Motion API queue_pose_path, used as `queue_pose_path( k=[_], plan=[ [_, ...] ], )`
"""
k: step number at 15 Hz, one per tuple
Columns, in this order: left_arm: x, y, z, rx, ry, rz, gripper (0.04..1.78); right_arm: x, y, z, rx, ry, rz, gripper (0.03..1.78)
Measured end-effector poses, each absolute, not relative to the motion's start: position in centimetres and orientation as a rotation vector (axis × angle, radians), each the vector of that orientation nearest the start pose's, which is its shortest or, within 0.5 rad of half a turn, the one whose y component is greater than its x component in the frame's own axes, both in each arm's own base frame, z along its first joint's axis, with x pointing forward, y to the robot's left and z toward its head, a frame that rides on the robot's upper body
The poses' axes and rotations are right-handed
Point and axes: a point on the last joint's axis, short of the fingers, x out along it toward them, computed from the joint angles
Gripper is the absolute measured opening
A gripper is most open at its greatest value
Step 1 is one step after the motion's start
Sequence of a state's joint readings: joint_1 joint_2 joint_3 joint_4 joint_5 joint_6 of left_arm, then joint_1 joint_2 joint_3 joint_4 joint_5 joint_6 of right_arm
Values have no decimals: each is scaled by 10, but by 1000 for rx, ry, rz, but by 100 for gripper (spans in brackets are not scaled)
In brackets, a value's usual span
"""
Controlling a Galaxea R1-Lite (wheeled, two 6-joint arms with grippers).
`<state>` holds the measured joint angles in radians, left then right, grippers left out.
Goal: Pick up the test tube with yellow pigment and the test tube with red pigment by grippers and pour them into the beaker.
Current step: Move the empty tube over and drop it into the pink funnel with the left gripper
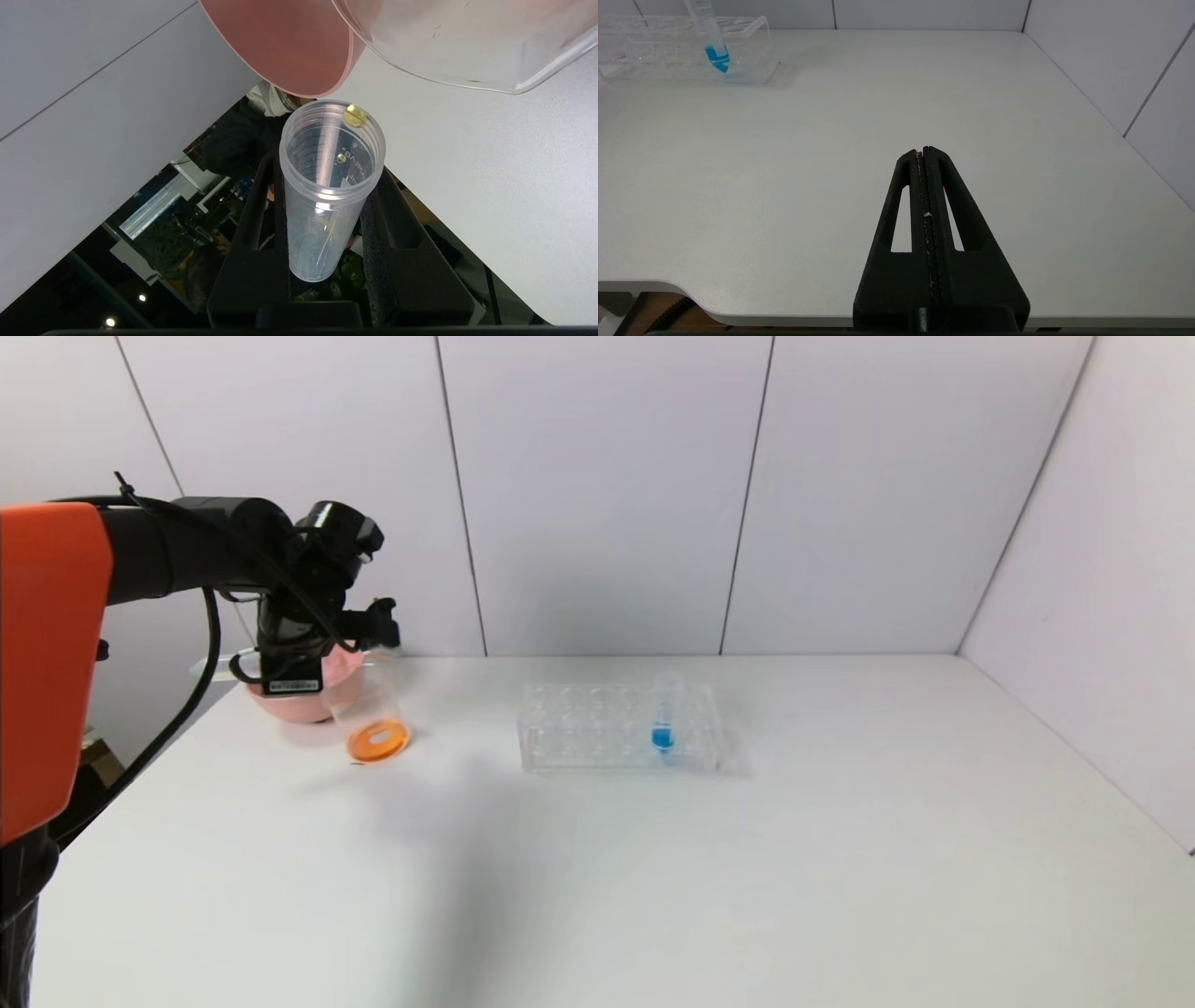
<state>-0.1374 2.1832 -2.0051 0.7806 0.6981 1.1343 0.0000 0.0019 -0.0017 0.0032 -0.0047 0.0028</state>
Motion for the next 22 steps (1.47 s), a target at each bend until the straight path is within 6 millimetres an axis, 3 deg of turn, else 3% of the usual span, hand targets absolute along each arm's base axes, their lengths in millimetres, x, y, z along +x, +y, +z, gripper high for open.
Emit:
queue_pose_path(
  k=[7, 14, 22],
  plan=[
    [410, -51, 232, 1282, 920, -67, 45, -23, 0, 76, 3, 3, -4, 11],
    [388, -41, 274, 797, 696, -118, 45, -23, 0, 76, 3, 3, -5, 11],
    [363, -27, 316, 292, 534, 24, 45, -23, 0, 76, 3, 3, -4, 11]
  ],
)
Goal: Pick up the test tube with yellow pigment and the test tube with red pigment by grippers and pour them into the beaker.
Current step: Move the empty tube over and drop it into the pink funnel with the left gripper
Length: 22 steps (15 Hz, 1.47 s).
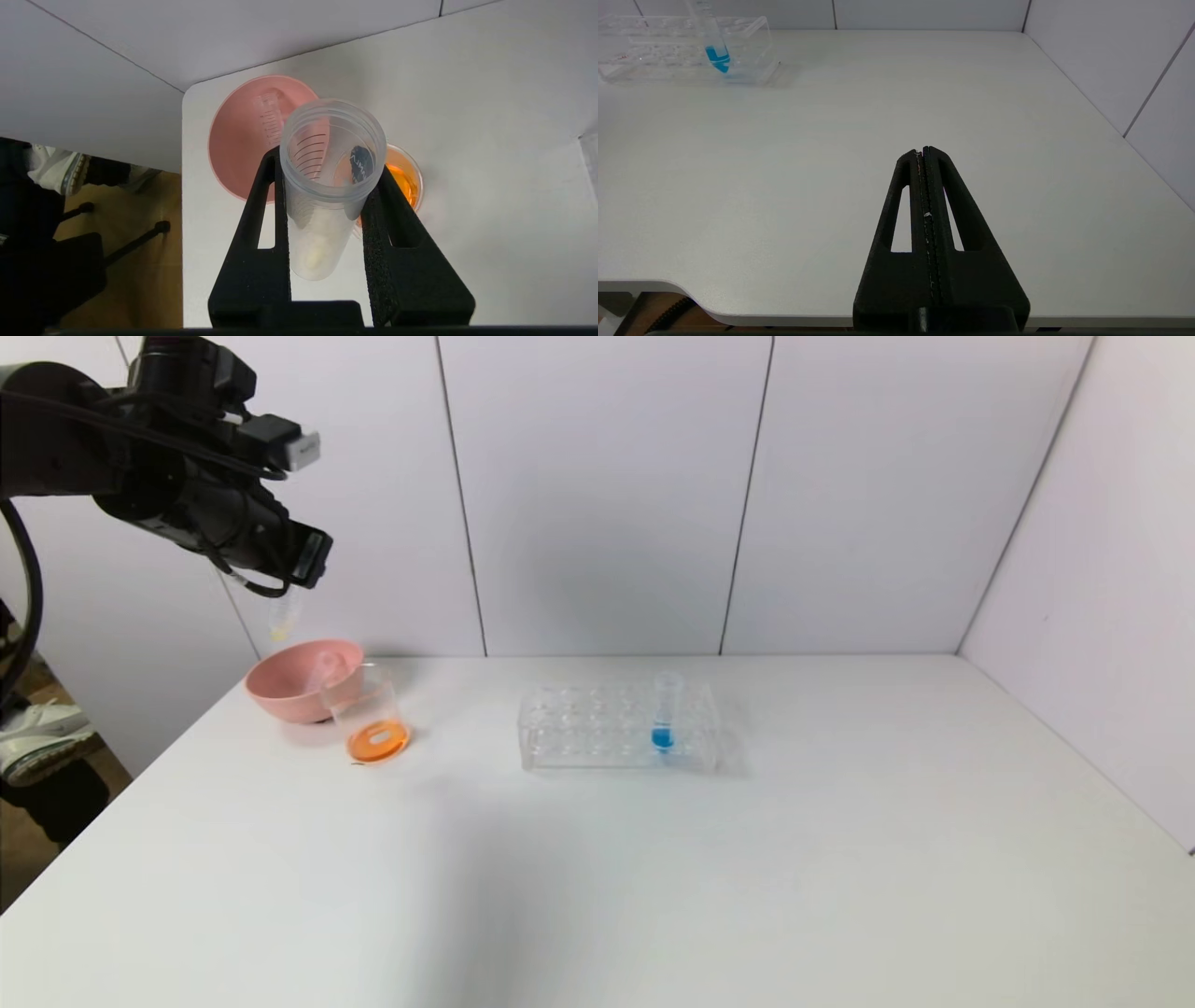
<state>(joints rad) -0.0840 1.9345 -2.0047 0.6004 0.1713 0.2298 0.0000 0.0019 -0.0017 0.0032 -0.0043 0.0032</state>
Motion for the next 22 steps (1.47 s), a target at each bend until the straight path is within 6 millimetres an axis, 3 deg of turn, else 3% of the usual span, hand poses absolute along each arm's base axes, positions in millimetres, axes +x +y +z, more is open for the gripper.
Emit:
queue_pose_path(
  k=[5, 15, 22],
  plan=[
    [353, -18, 326, 190, 508, -90, 45, -23, 0, 76, 3, 3, -5, 11],
    [346, -18, 331, 157, 478, -185, 45, -23, 0, 76, 3, 3, -4, 11],
    [373, -17, 311, 144, 237, -145, 45, -23, 0, 76, 3, 3, -5, 11]
  ],
)
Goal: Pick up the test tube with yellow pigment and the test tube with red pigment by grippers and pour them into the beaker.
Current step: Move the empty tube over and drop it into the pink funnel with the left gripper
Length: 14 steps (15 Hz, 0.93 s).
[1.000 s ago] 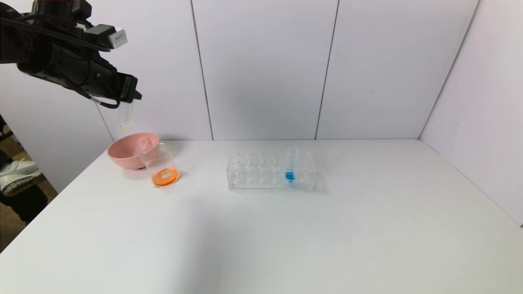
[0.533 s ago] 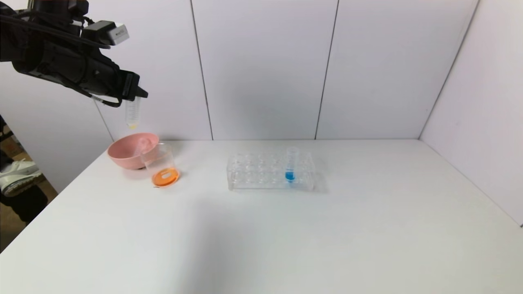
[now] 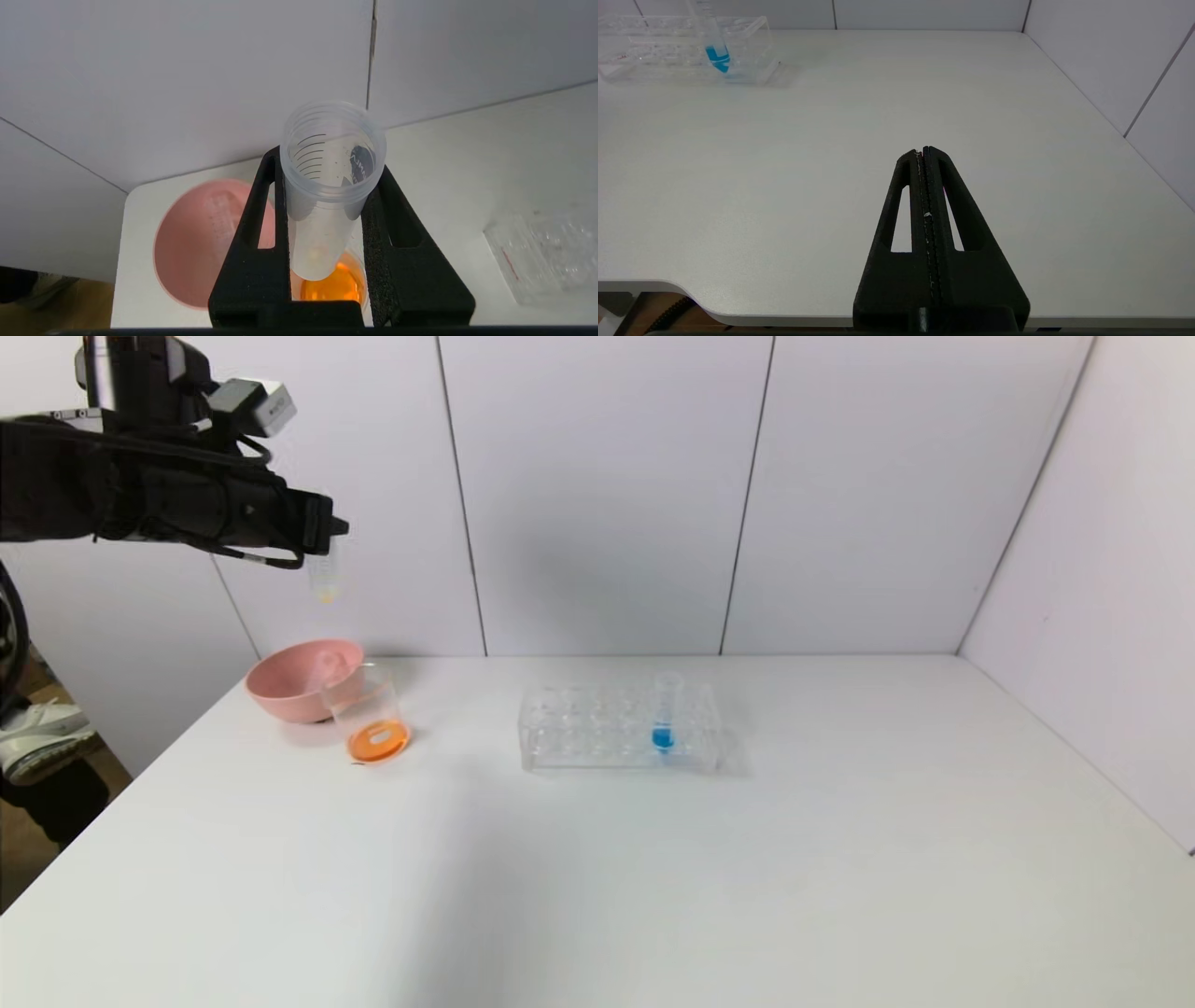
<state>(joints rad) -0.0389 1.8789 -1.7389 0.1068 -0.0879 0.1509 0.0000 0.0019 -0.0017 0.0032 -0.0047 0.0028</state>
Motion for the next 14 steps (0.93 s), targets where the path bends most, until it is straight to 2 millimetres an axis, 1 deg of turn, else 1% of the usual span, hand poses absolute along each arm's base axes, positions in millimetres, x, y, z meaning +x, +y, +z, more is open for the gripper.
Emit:
queue_pose_path(
  k=[4, 8, 10, 14],
  plan=[
    [385, -13, 294, 102, 106, -66, 45, -23, 0, 76, 3, 3, -4, 11],
    [388, -3, 273, 92, 78, -33, 45, -23, 0, 76, 3, 3, -4, 11],
    [391, 1, 260, 61, 68, -22, 45, -23, 0, 76, 3, 3, -5, 11],
    [401, 9, 234, 22, 39, 0, 45, -23, 0, 76, 3, 3, -4, 11]
  ],
)
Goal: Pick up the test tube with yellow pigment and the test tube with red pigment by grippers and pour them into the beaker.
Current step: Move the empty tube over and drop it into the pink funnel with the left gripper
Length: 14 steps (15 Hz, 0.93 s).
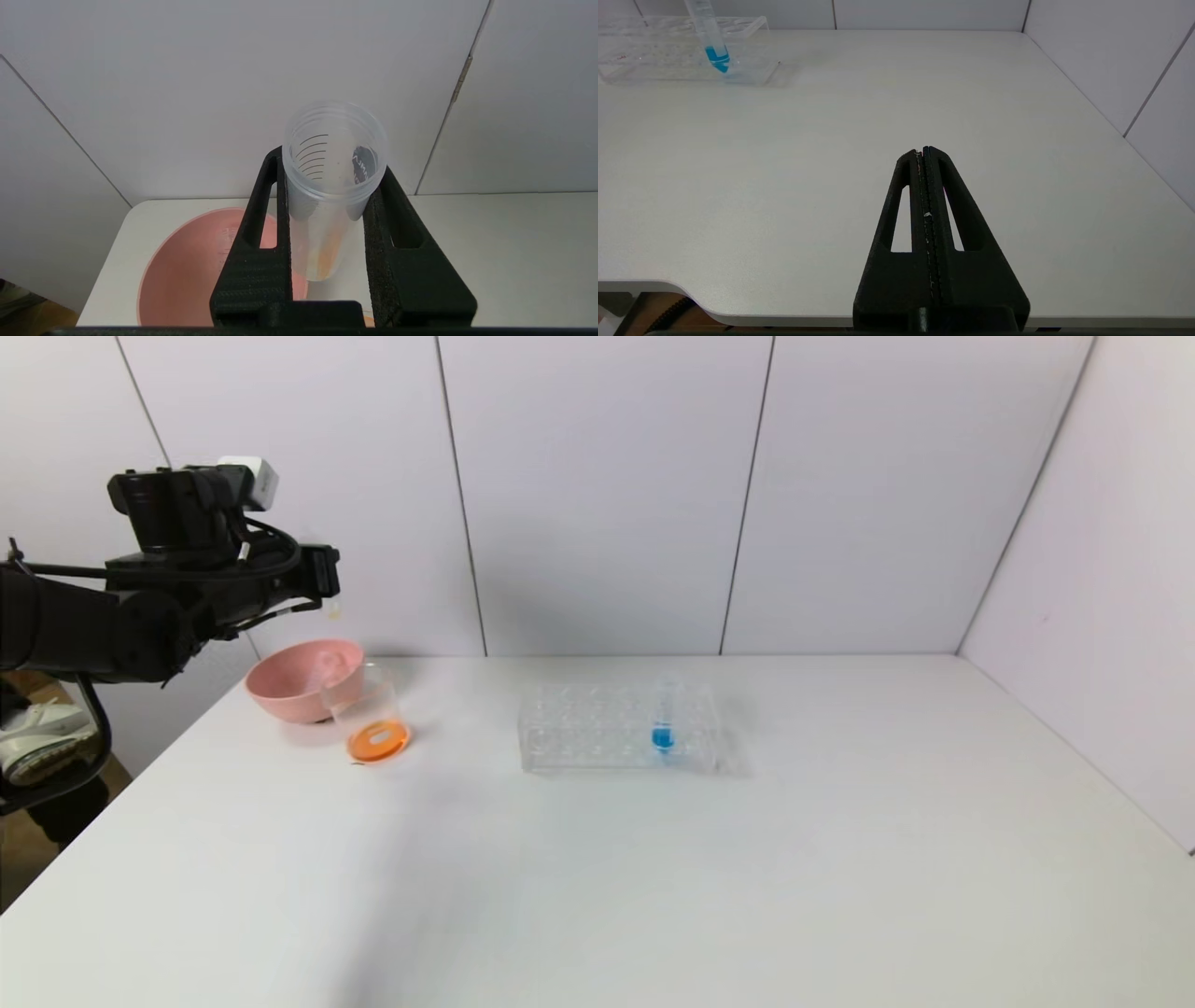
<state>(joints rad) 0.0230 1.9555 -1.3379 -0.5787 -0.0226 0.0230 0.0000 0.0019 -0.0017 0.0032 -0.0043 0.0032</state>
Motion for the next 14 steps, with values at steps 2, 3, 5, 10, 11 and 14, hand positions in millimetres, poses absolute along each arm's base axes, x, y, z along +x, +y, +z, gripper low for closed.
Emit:
queue_pose_path(
  k=[2, 3, 5, 10, 11, 14],
  plan=[
    [404, 15, 223, 18, 58, 15, 45, -23, 0, 76, 3, 3, -4, 11],
    [405, 17, 218, 14, 71, 20, 45, -23, 0, 76, 3, 3, -4, 11],
    [407, 19, 210, 7, 92, 25, 45, -23, 0, 76, 3, 3, -5, 11],
    [412, 27, 195, 7, 127, 46, 45, -23, 0, 76, 3, 3, -5, 11],
    [414, 29, 193, 8, 128, 50, 45, -23, 0, 76, 3, 3, -5, 11],
    [418, 37, 188, 12, 120, 70, 45, -23, 0, 76, 3, 3, -4, 11]
  ],
)
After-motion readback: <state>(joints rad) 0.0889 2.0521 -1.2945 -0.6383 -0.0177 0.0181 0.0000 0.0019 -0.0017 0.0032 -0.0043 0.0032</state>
